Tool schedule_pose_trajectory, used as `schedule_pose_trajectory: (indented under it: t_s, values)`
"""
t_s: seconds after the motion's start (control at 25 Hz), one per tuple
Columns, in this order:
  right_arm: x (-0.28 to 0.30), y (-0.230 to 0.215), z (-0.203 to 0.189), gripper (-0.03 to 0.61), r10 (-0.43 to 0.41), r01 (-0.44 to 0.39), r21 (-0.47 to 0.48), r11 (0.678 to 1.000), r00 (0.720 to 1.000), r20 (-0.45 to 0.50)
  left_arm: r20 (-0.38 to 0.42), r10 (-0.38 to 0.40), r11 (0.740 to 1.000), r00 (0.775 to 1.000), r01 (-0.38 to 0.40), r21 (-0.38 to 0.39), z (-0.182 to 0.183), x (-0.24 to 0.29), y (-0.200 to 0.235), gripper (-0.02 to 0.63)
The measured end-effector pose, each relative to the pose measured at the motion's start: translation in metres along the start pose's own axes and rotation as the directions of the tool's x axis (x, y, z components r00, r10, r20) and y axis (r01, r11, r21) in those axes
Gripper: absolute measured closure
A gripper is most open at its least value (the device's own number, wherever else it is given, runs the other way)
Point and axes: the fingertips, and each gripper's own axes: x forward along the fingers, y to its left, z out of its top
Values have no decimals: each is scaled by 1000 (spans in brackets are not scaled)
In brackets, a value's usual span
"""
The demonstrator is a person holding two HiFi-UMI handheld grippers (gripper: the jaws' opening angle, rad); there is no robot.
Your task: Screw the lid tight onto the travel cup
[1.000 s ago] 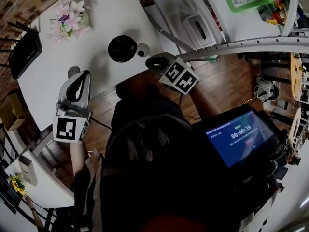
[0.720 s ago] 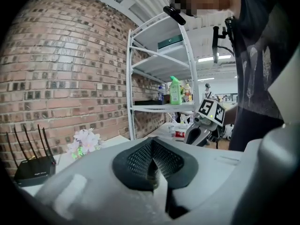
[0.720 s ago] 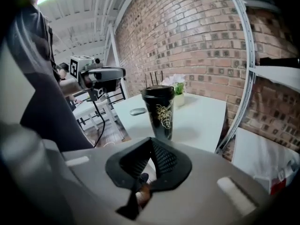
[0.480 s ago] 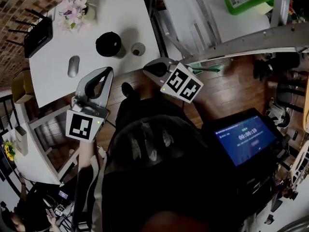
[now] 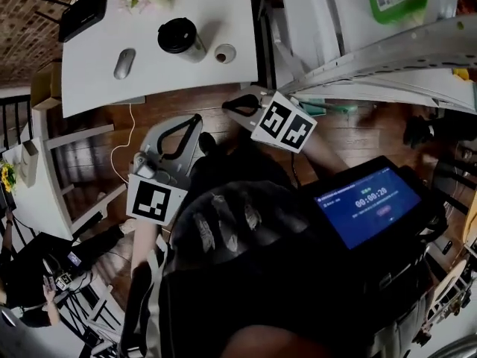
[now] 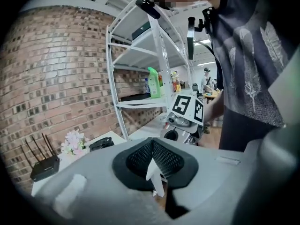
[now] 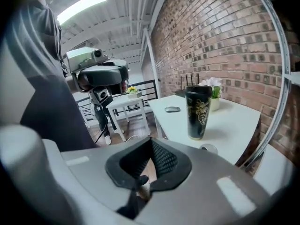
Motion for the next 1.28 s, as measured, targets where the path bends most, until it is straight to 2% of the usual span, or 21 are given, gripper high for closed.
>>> schedule_pose_trajectory:
  t_s: [0.2,0.48,0.6,0.76,0.88,1.0,1.16,1.28]
  values:
    - [16,32,14,572,50,-50,-55,997,999,-15,-33,32,999,999,-33,-39,-24,-35,-14,612]
    - [60,95,32,572,66,-74,-106,992,995,-81,-8,35,999,999,-35,-37,-63,-102,-33,612]
    - [79,129,45,572,57,-69,-122,990,994,-98,40,25,999,999,-23,-46,-75,-135,-42,612]
    - [102,173,66,572,40,-49,-113,992,996,-80,102,26,998,994,-19,-63,-91,-179,-42,612]
    - [110,199,73,572,26,-34,-115,993,997,-73,113,27,996,993,-17,-92,-103,-201,-45,612]
    - [94,214,72,572,-13,5,-109,994,997,-70,110,-1,990,994,17,-143,-112,-201,-59,612]
    - [68,233,51,572,-97,94,-45,995,992,-84,163,-77,991,984,94,-100,-118,-188,-77,612]
    - [67,241,49,572,-115,116,10,993,992,-57,216,-75,991,974,98,-97,-112,-198,-71,612]
